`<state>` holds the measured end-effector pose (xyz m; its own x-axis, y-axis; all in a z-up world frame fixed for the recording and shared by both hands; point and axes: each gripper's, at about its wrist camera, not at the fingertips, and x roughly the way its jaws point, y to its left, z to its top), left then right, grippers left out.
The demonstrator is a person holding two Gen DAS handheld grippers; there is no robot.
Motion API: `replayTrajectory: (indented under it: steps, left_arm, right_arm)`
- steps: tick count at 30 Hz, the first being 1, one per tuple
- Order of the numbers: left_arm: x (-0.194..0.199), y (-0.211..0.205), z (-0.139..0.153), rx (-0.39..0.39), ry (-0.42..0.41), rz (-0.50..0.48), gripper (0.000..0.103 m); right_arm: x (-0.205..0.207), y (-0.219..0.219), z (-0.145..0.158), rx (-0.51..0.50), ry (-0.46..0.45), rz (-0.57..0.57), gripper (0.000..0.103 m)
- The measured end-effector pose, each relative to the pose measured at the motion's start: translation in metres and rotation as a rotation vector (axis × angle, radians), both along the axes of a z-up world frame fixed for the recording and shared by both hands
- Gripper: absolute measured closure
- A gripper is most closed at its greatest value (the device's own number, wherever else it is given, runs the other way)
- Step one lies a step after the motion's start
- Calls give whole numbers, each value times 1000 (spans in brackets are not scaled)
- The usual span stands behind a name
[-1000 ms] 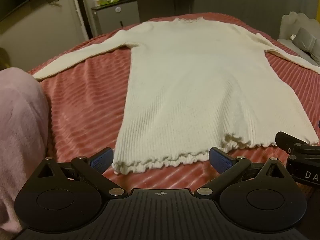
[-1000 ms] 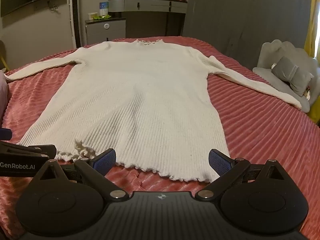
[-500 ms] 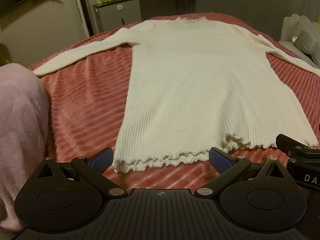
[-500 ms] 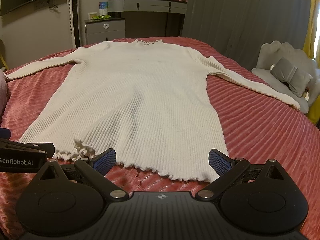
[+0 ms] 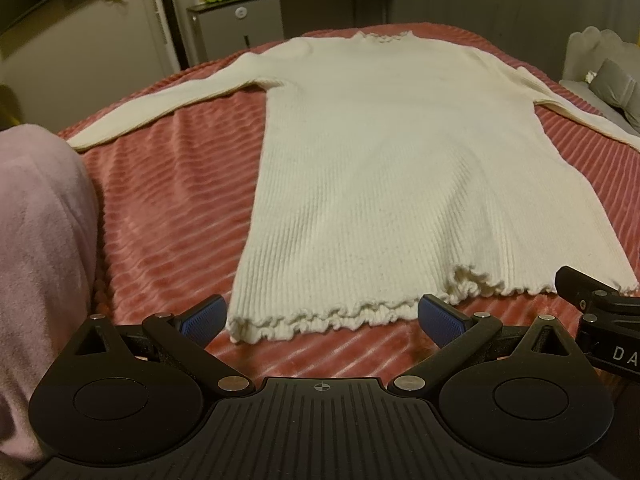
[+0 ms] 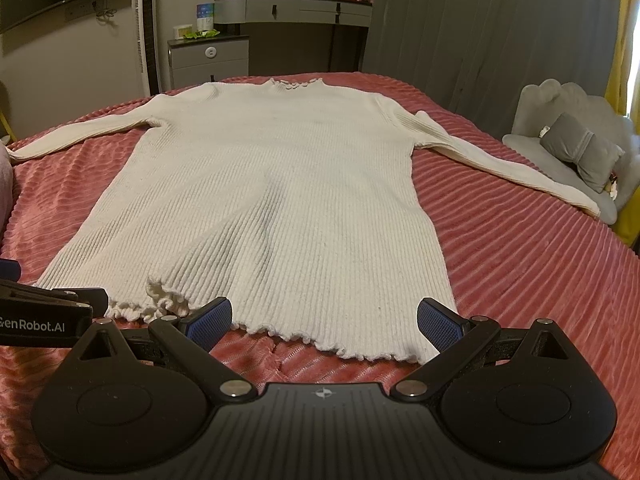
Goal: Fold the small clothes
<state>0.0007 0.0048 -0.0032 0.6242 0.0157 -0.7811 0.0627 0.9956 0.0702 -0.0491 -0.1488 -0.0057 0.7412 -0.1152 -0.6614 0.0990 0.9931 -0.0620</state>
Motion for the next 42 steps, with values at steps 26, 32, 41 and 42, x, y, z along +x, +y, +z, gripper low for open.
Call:
replayTrajectory:
  steps: [26,32,41,42]
  left_arm:
    - [1,2,1,-3,5,11,0]
    - [0,3,0,-2,4,13,0]
    - [1,3,0,-4,6,13,0]
    - [0,3,0,-4,6,14,0]
  right_arm:
    - [-2,-2,0,7,-3,-7,4]
    - [-1,-2,0,7,-3,-7,4]
    - [-2,-3,0,10,-3,-8,4]
    - [-2,-3,0,9,-3,-8,4]
